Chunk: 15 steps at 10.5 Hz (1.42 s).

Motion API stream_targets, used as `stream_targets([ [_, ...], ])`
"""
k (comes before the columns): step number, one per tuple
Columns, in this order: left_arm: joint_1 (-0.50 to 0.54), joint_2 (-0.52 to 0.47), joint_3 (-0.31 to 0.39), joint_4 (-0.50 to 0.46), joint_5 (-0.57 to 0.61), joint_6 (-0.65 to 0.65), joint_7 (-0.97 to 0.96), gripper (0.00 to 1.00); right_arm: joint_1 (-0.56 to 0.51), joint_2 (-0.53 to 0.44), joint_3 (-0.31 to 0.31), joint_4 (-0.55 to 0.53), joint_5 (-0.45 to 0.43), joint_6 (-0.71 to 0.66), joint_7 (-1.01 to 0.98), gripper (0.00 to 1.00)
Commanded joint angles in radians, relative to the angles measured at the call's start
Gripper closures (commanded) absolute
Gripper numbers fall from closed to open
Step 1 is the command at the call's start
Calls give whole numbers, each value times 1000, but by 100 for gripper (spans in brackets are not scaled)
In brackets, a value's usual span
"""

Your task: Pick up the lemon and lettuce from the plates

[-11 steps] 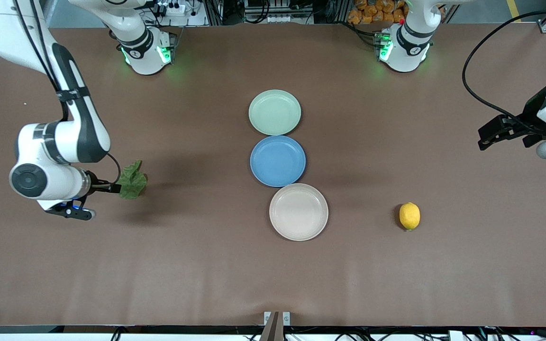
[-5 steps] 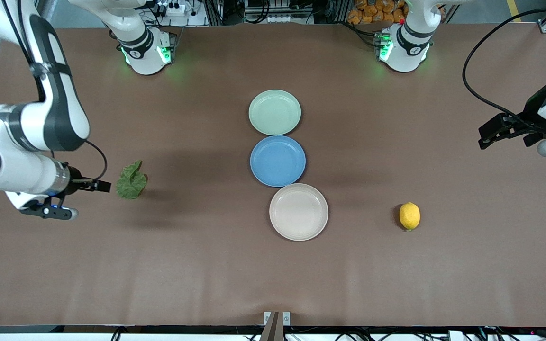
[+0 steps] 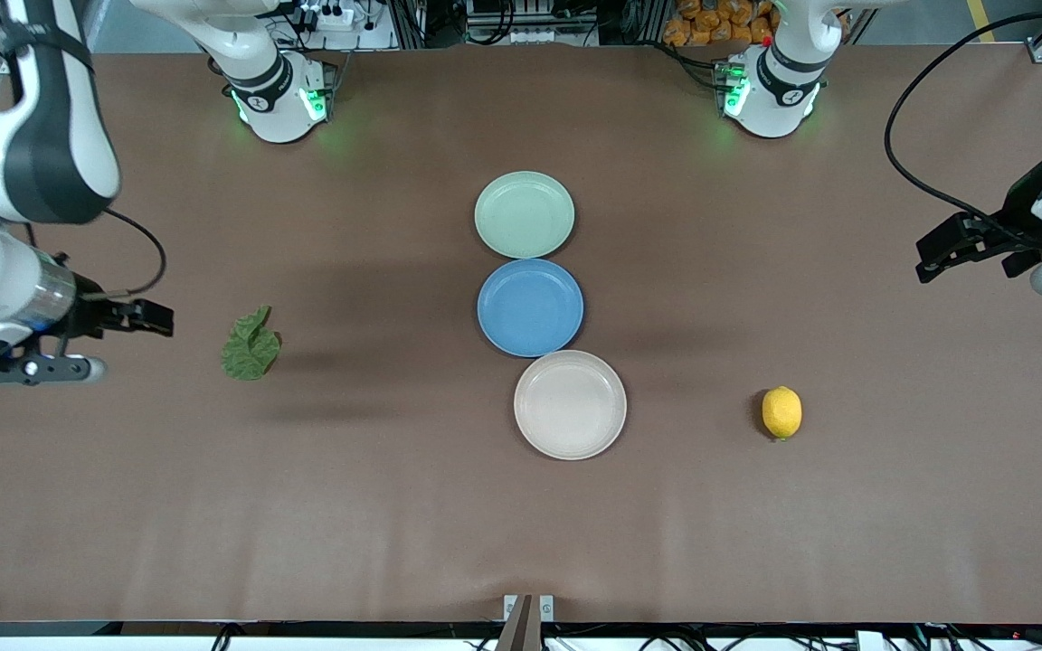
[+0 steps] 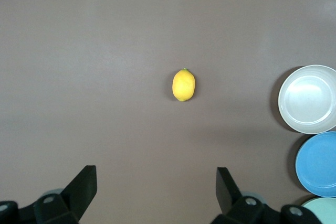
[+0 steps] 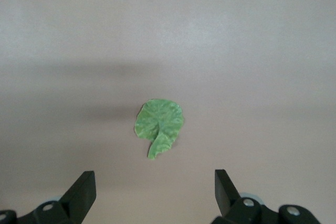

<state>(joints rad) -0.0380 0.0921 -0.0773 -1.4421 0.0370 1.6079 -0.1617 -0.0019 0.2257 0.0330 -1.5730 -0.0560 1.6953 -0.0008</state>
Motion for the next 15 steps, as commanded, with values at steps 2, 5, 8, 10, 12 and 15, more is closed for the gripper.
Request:
stream_targets([
  [2,7,-20,1,-8,-8,-8,7,0,10,-54,-24,54,1,-74,-18,0],
  [5,4,-20,-1,-8,-5,-20,8,0,3,-126,-28,60,-54,-100,-15,0],
  [8,7,-25,-4,-8,-6,-31,10,0,0,-129,-31,152,-51,-216,22,0],
  [10,9,-26,-2,-8,-5,-36,10,0,-4,-135,-31,154,-41,-215,7,0],
  [12,4,-26,-2,-8,-5,-36,8,0,-4,-147,-25,154,-38,-209,8,0],
  [15,1,-25,-2,-8,-3,-36,7,0,-4,-154,-22,154,5,-209,16,0],
])
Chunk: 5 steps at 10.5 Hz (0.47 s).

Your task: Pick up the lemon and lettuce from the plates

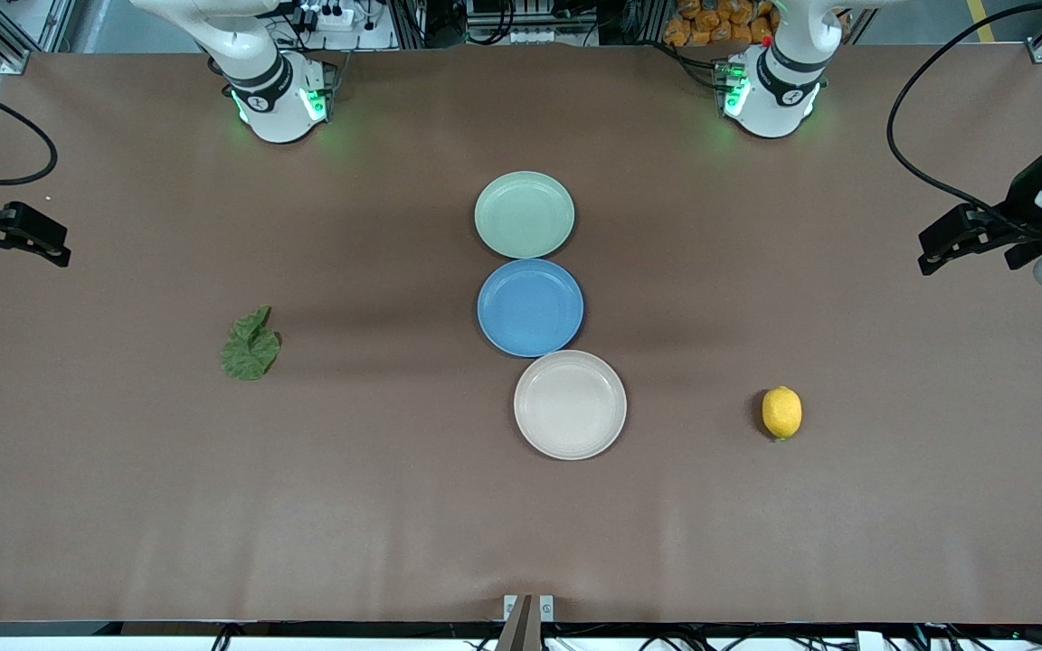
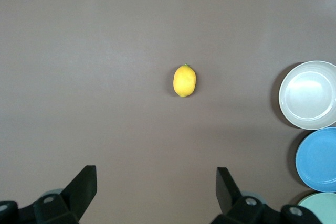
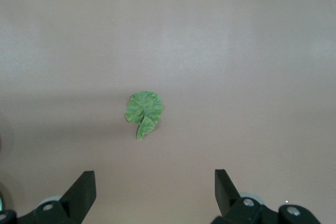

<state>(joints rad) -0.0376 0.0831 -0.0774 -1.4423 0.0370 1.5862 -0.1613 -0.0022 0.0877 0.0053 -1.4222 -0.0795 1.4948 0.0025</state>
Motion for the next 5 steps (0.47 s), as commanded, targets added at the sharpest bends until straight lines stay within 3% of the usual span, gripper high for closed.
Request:
stream_targets([
  [1,1,-16,-4,-7,4,-14,6,0,-4,-16,4,3,44,-8,14,0],
  [5,-1,-13,-4,-7,4,-14,6,0,-5,-17,1,34,50,-16,16,0],
])
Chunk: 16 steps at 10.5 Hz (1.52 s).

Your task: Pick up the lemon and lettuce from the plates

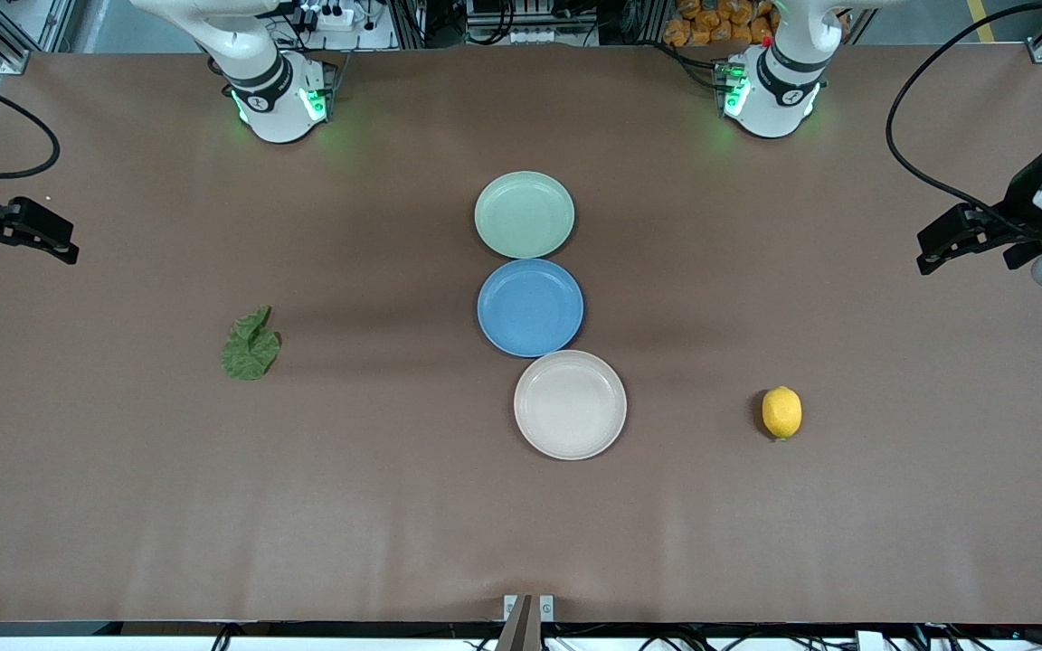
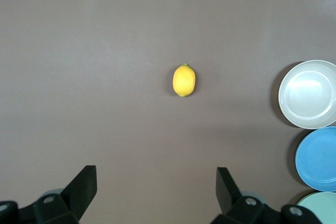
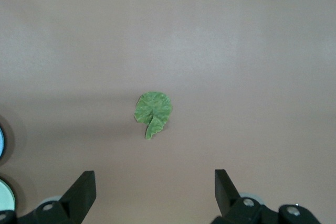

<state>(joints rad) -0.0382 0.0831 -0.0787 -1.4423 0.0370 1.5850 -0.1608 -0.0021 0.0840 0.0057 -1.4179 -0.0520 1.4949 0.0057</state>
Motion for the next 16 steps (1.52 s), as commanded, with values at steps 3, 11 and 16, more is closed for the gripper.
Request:
stream_targets([
  [3,0,-11,-1,-6,4,-13,7,0,-7,-13,0,42,23,-44,11,0],
  [11,0,-11,0,-6,4,-13,7,0,-9,-12,4,42,23,-42,5,0],
  [16,0,-11,0,-7,4,-13,1,0,-9,-12,4,42,35,-35,3,0],
])
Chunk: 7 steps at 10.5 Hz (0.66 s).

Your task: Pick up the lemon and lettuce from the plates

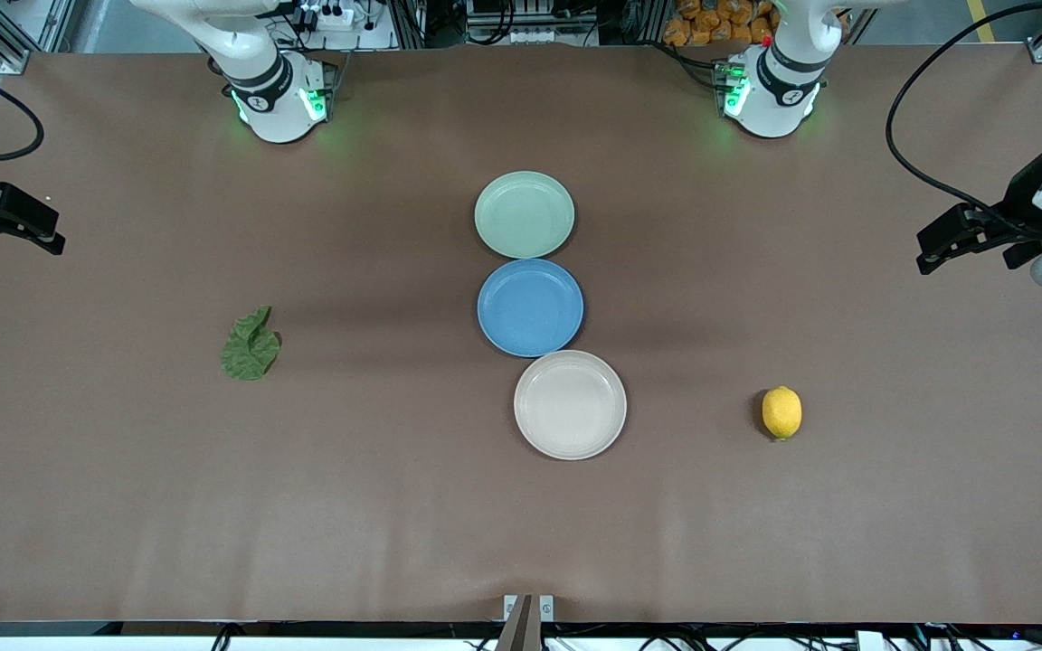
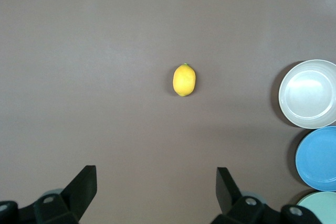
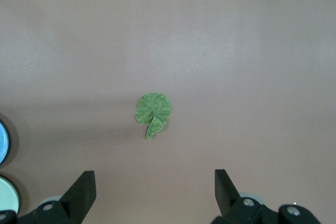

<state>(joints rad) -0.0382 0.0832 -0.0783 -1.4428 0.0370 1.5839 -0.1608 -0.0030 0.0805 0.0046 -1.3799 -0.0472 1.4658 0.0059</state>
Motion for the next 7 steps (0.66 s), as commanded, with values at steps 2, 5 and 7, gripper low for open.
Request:
stream_targets([
  [2,0,-10,0,-7,3,-12,1,0,-9,-8,-3,4,58,-7,2,0],
  [5,0,-8,0,-7,3,-12,4,0,-9,-8,-5,4,56,-7,3,0],
  [7,-2,-6,0,-7,3,-12,7,0,-9,-8,-5,4,50,-7,2,0],
])
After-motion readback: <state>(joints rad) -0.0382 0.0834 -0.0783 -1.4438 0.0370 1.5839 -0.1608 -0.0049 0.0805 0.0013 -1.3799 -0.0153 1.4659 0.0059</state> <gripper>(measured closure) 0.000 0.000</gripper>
